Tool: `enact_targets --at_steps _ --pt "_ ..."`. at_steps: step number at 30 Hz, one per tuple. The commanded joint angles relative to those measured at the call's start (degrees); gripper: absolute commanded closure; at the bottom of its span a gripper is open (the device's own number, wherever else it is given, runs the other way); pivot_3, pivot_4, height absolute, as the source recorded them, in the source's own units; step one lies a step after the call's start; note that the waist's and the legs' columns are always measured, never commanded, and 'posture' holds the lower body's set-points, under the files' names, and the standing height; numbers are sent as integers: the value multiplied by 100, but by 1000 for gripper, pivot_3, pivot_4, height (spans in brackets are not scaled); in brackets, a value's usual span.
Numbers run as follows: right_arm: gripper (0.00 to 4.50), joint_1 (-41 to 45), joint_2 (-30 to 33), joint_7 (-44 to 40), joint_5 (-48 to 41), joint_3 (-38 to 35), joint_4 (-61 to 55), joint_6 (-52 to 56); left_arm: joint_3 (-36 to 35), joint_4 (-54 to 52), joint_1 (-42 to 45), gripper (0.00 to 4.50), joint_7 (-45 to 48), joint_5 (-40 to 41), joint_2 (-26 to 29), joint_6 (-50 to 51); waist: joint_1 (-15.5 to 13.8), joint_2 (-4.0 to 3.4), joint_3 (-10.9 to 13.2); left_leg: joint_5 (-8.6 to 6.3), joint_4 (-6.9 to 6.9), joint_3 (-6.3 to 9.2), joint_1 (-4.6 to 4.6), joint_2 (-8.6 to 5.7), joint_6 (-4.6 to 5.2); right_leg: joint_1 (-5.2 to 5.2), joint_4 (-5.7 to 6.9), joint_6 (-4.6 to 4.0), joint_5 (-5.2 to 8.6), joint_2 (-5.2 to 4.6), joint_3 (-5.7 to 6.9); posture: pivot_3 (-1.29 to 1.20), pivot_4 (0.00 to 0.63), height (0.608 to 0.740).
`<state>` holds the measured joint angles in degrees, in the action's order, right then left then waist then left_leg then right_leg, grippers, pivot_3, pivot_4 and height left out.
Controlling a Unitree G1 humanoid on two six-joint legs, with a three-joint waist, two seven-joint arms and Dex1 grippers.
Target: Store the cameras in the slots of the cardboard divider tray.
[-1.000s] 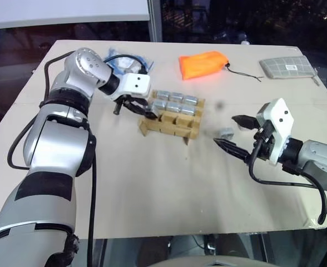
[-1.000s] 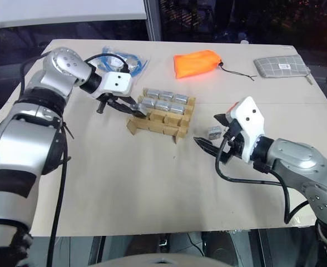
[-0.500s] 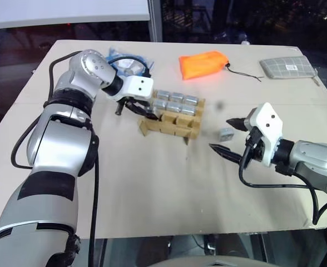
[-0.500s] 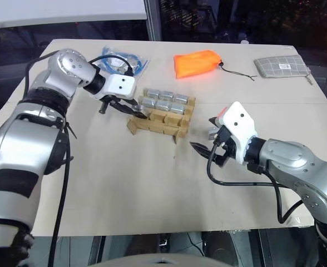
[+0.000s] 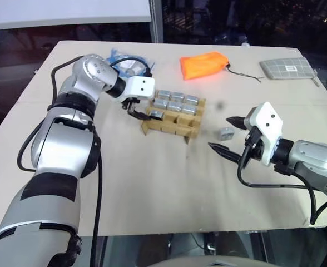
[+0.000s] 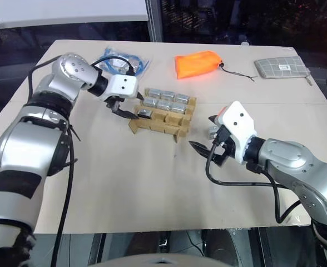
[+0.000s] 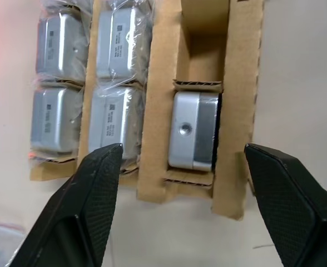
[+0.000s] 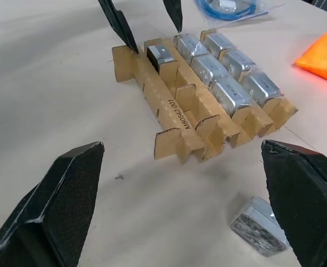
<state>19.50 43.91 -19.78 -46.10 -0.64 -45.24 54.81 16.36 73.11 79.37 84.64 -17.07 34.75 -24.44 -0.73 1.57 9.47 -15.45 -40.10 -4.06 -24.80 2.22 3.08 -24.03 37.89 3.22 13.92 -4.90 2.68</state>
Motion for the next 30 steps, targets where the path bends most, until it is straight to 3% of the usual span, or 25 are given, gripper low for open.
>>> enact_targets --at_steps 1,5,9,15,20,24,27,30 --pt "0 -102 -9 -16 69 -126 -207 -87 -706 -254 19 796 540 829 167 327 -1 0 0 0 0 0 -1 0 0 0 0 0 0 0 0 0 150 740" --pt "0 -350 -16 34 264 -118 -149 -124 -996 -1038 -488 796 786 2131 379 1200 11 -1 -1 2 -3 3 3 1 -3 0 2 0 0 -1 -5 0 150 740" --pt "0 -735 -79 198 832 -49 146 -321 -1347 -3228 -1837 796 786 3970 913 2992 85 -3 -1 10 -4 10 7 10 -16 0 8 0 0 -1 -15 0 150 740" --pt "0 -1217 -778 645 1591 -12 740 -853 -2626 -6239 -4065 796 168 5337 1498 5079 170 -3 -2 11 -9 7 14 18 -19 3 14 1 -1 -2 -25 0 150 740" --pt "0 -1421 -1605 961 2249 285 1284 -1478 -3311 -7897 -5491 796 -509 5919 1697 5888 111 -2 -4 12 -11 8 26 21 -21 14 19 2 -1 -1 -23 0 150 740" --pt "0 -1534 -2036 965 2592 451 1624 -1920 -3611 -8418 -5903 796 -887 6199 1692 6125 102 -6 -2 12 -9 2 52 18 -21 37 12 2 -1 0 -28 0 150 740" --pt "0 -1588 -1923 568 2812 496 1798 -2358 -3717 -8762 -6117 796 -1039 6382 1782 6315 106 -7 -2 12 -9 -2 58 14 -22 38 15 1 -1 0 -32 0 150 740" --pt "0 -1363 -1056 -588 2935 341 2203 -2960 -3788 -8974 -6217 796 -1151 6578 1830 6466 114 -20 7 12 -9 -9 69 10 -22 47 13 2 -2 -1 -41 0 150 740"
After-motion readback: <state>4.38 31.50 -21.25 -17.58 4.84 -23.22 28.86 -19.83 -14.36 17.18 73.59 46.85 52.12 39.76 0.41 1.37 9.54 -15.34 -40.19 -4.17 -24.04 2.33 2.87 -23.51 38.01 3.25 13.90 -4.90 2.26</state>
